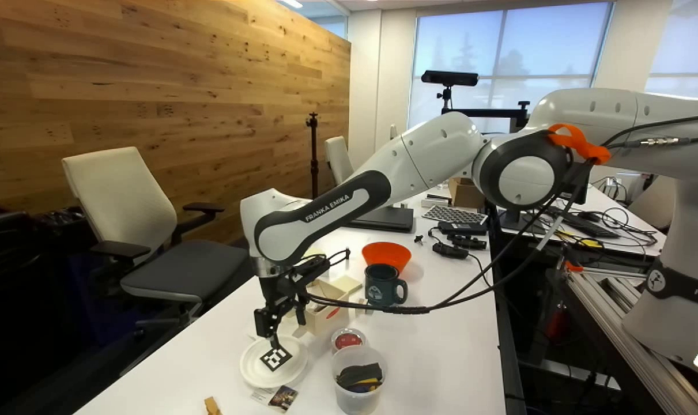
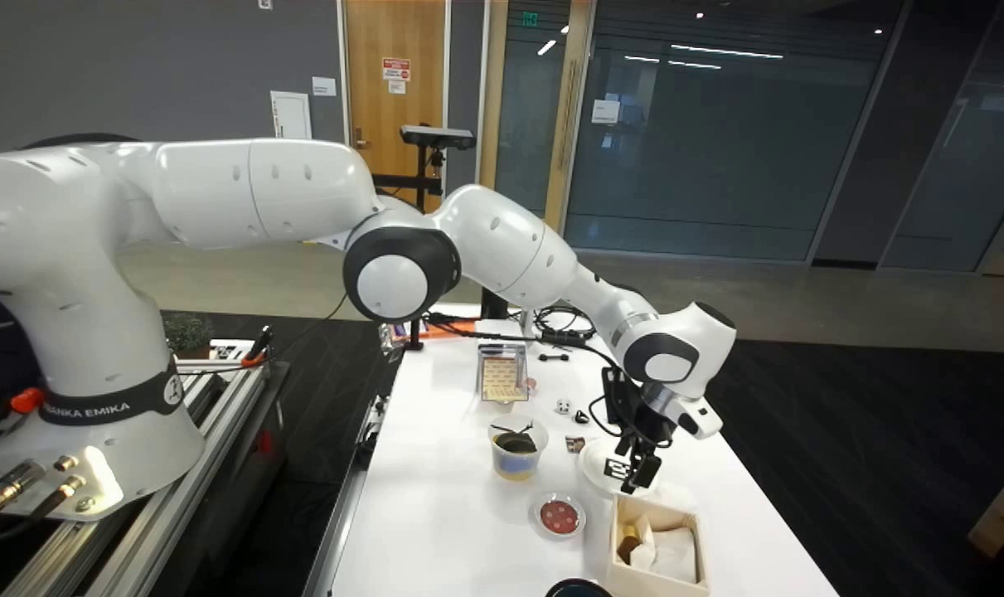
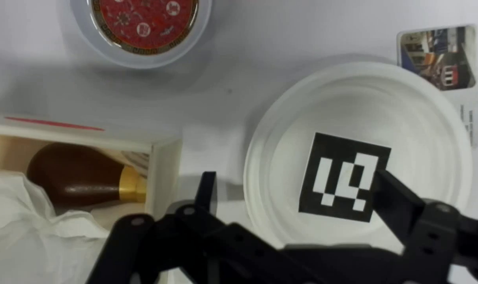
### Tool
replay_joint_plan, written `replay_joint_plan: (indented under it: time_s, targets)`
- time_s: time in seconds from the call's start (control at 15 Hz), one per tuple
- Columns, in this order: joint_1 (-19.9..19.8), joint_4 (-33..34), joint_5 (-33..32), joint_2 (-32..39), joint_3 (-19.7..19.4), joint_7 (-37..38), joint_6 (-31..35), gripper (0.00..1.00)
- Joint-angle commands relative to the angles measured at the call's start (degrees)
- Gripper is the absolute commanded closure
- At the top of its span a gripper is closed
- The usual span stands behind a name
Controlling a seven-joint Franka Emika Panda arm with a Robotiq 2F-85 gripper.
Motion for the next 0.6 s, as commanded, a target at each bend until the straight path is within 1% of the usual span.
replay_joint_plan:
  time_s: [0.0, 0.27, 0.33, 0.53]
  targets:
    - [-0.3, 8.3, 1.0, 2.5, 0.2, 0.3, -2.7, 0.00]
    - [0.2, 12.1, 0.8, 3.6, 0.1, 0.8, -4.8, 0.00]
    - [0.1, 6.5, 0.0, 0.5, 0.0, 0.0, -2.3, 0.00]
    - [0.2, 8.0, 0.0, 1.3, 0.0, 0.0, -3.2, 0.00]
